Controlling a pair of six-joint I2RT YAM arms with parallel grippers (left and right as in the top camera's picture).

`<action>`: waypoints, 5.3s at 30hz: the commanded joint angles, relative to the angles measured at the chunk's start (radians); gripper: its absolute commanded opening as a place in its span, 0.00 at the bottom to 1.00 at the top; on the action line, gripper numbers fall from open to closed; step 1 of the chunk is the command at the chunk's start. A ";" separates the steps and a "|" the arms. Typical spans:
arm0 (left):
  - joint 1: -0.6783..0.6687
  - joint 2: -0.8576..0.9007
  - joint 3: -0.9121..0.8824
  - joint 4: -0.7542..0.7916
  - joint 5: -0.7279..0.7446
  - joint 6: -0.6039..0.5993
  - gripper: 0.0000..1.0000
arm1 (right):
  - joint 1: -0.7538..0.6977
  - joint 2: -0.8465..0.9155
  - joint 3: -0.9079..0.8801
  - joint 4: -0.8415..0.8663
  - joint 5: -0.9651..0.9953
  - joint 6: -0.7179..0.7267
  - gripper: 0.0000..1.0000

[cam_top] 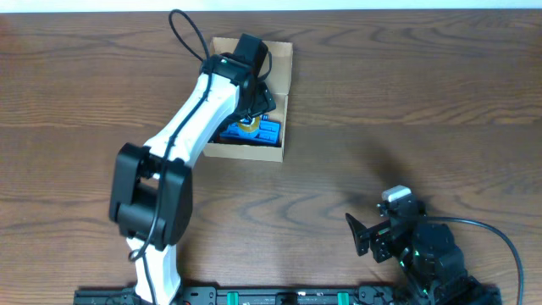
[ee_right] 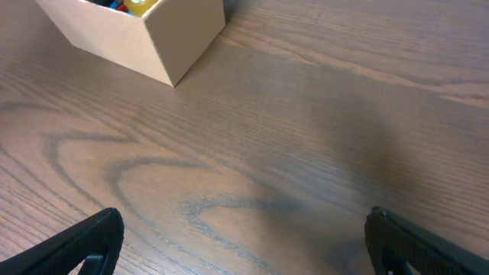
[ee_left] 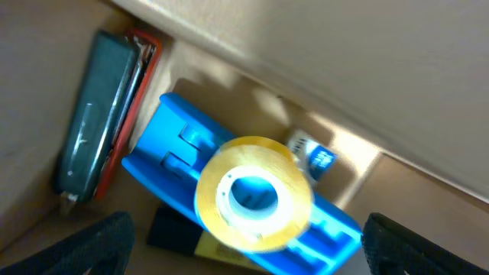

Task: Pack container
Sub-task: 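Lower the tape roll into the cardboard box onto the duster, then raise both grippers to the far corners of the box lid flaps, then push the lid flap down over the box with both grippers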

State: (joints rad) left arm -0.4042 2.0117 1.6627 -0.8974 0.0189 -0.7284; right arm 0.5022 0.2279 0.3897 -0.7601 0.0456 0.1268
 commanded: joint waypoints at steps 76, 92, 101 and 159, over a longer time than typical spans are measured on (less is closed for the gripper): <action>0.670 0.217 0.019 0.655 0.872 -0.175 0.05 | -0.325 1.755 0.992 0.612 -0.554 0.359 0.01; 0.535 0.357 0.050 0.671 0.926 -0.188 0.05 | -0.278 1.981 0.992 0.846 -0.669 0.605 0.01; 0.513 0.357 0.050 0.674 1.020 -0.172 0.05 | -0.239 2.022 0.992 1.000 -0.682 0.663 0.01; 0.420 0.308 0.737 -0.695 0.513 0.579 0.06 | -0.005 1.595 1.033 0.541 -0.617 0.219 0.01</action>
State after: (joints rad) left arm 0.0254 2.3417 2.3779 -1.5669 0.6067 -0.1829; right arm 0.4557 1.8423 1.3933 -0.1795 -0.6479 0.4049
